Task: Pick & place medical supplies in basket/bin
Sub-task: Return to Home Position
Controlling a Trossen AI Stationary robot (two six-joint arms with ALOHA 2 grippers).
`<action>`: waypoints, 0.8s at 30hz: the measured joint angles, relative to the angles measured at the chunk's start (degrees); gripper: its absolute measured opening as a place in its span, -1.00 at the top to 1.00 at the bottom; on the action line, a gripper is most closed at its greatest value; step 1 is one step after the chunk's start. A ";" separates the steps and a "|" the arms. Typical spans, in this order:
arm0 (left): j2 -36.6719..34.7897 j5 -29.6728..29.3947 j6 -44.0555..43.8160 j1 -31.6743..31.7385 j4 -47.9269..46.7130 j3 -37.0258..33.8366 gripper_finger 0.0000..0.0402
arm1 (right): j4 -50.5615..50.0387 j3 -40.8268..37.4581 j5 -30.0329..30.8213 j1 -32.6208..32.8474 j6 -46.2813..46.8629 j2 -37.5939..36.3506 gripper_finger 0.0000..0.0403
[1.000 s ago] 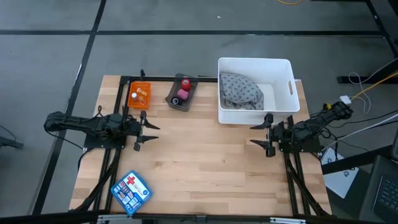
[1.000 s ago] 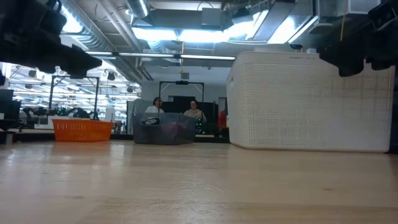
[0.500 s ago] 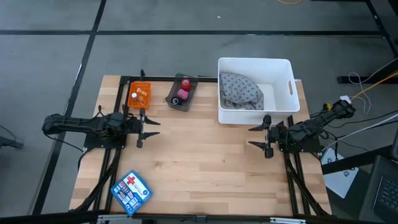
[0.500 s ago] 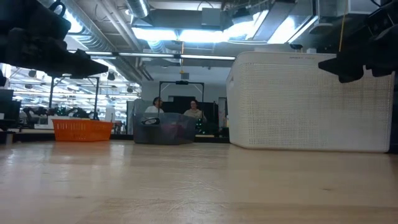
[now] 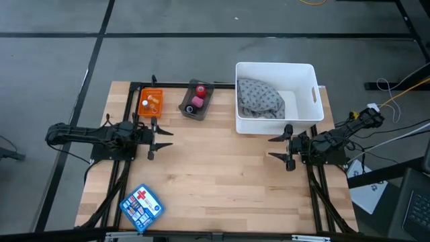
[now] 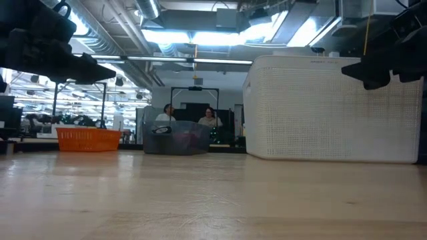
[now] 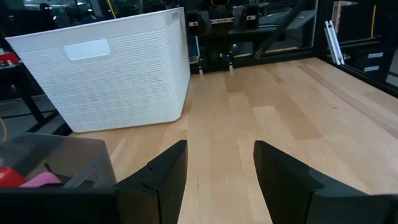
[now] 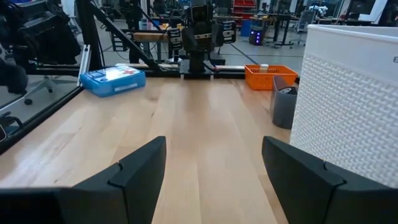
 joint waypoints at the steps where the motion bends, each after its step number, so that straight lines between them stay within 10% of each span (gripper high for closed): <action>1: 0.00 0.00 -0.03 -0.01 0.06 0.00 0.09 | 0.00 0.00 0.03 -0.01 0.00 0.00 -0.32; 24: -0.02 -0.07 -0.90 -0.03 0.37 0.00 0.09 | 0.02 0.00 0.00 0.00 0.11 0.00 -0.32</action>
